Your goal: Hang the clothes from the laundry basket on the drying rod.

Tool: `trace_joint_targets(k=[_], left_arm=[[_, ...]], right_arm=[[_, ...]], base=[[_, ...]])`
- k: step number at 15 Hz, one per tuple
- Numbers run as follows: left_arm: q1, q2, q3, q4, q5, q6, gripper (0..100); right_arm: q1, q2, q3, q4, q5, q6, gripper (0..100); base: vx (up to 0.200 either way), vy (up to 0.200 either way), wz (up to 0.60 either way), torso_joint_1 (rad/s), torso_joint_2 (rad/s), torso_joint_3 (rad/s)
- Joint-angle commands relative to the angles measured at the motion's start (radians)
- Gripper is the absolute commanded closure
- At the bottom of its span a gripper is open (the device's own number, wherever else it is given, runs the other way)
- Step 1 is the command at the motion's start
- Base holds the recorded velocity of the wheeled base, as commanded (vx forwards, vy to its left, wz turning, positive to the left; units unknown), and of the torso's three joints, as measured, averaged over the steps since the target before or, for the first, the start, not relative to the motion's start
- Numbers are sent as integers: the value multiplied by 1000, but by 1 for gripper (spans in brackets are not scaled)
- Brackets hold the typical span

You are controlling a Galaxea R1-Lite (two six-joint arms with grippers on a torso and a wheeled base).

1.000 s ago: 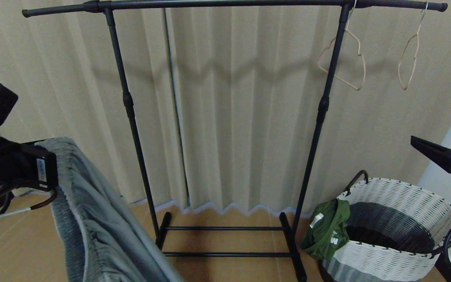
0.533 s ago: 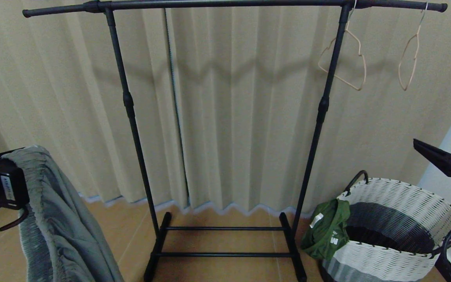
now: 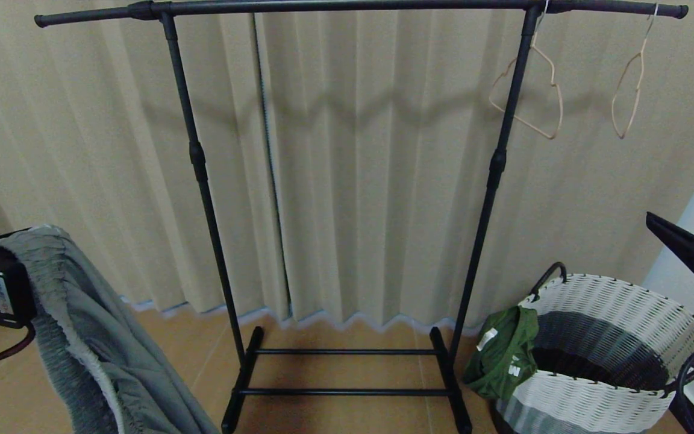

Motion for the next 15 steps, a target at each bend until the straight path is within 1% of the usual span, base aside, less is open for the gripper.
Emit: trace_joint_targets(k=[1, 3, 8, 13, 15], left_arm=[[-4, -18, 25, -1, -23, 6, 100], [1, -32, 17, -1, -45, 20, 100], [-1, -33, 20, -1, -46, 21, 100], [-4, -33, 20, -3, -52, 23, 100], [-10, -33, 8, -3, -72, 24, 100]], right_arm=[[-12, -17, 30, -2, 0, 0, 0], [-12, -25, 30, 1, 5, 2, 0], [-12, -25, 33, 8, 5, 34, 0], [-12, -25, 35, 9, 5, 34, 0], [-12, -23, 41, 9, 6, 34, 0]], base=[[0, 0, 0, 0, 0, 0], [0, 0, 0, 0, 0, 0], [0, 0, 0, 0, 0, 0], [0, 0, 0, 0, 0, 0], [0, 0, 0, 41, -222, -195]])
